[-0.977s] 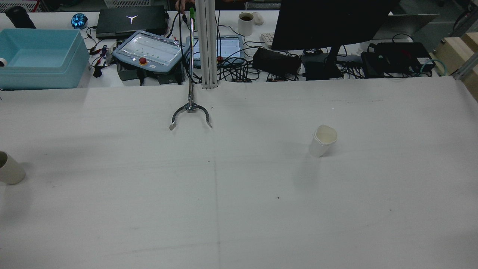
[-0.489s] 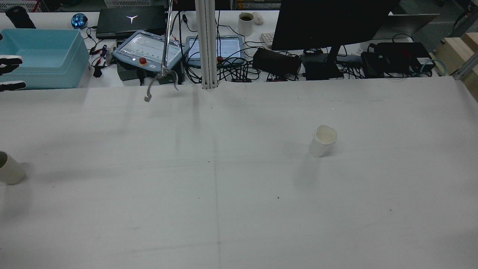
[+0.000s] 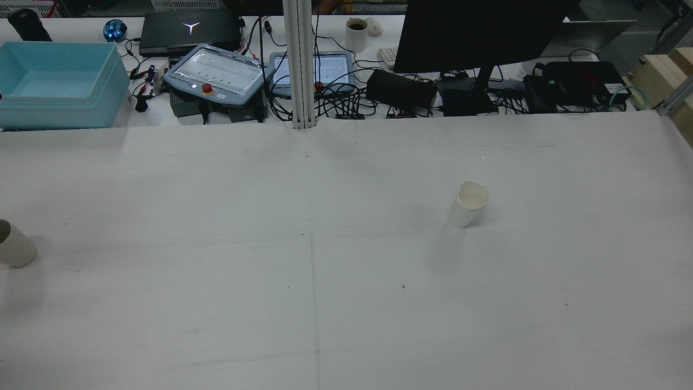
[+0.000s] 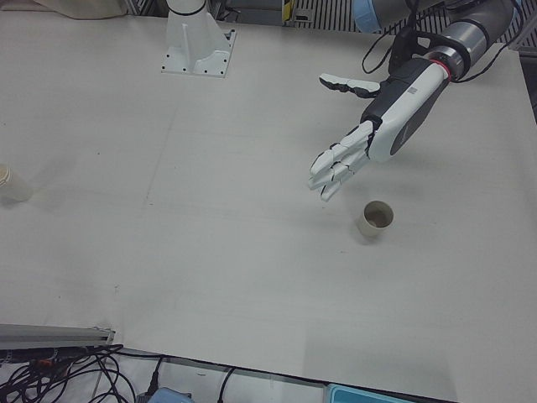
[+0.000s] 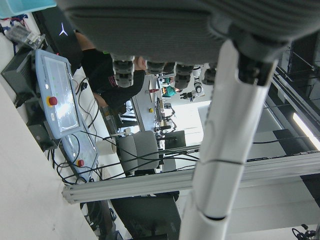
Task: Pour water
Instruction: 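Reach the left hand toward the beige cup at the table edge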
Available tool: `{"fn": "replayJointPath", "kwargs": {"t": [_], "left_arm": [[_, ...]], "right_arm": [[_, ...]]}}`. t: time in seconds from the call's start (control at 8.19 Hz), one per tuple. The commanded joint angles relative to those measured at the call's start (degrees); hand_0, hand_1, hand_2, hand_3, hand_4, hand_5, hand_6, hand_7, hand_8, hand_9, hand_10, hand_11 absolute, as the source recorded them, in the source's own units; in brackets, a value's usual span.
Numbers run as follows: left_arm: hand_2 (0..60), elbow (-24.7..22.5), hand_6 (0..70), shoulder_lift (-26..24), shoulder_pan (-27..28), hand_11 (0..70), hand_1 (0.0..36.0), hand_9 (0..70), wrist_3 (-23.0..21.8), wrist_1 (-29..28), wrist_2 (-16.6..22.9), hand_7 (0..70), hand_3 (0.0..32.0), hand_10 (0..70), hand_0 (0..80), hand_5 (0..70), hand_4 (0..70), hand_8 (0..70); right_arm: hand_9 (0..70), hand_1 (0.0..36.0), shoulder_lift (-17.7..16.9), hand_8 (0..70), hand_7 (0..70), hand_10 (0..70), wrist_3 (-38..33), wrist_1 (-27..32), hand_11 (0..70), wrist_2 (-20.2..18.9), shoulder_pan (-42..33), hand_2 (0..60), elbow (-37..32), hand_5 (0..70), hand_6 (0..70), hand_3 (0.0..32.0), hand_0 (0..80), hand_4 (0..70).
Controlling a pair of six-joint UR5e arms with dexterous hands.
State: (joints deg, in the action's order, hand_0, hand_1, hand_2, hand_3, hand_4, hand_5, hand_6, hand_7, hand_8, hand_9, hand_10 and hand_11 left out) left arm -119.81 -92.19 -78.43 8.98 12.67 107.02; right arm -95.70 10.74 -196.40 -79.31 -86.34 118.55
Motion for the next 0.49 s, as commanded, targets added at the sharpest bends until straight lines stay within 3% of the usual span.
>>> {"fn": "replayJointPath", "kwargs": {"t": [0.0, 0.24, 0.37], "left_arm": [[0.0, -1.21, 0.0, 1.74, -1.38, 9.9, 22.5, 2.9, 14.78, 3.14, -4.26, 12.1, 9.4, 4.7, 70.4, 0.0, 8.2, 0.4], [0.0, 1.93, 0.0, 5.33, -1.29, 9.4, 20.2, 3.1, 15.81, 0.36, -8.21, 11.8, 9.0, 4.6, 61.8, 0.0, 6.6, 0.7], [0.0, 6.65, 0.0, 7.96, -1.29, 8.9, 19.6, 2.0, 16.15, -6.36, -8.84, 10.0, 9.4, 4.3, 60.2, 0.0, 5.3, 0.1]], "right_arm": [[0.4, 17.0, -0.01, 0.0, 9.3, 0.9, 5.51, 21.83, 3.0, -0.05, -3.75, 17.8, -13.9, 15.7, 3.4, 8.0, 48.3, 3.6], [0.0, 17.5, 0.07, 0.0, 2.2, 0.0, 7.53, 25.36, 0.2, 0.56, 0.91, 13.6, -19.4, 6.4, 0.0, 17.4, 48.5, 0.0], [0.0, 16.2, 2.25, 0.0, 1.8, 0.0, 9.81, 25.37, 0.2, 0.65, 0.91, 12.7, -21.59, 6.5, 0.0, 18.6, 47.7, 0.0]]}}
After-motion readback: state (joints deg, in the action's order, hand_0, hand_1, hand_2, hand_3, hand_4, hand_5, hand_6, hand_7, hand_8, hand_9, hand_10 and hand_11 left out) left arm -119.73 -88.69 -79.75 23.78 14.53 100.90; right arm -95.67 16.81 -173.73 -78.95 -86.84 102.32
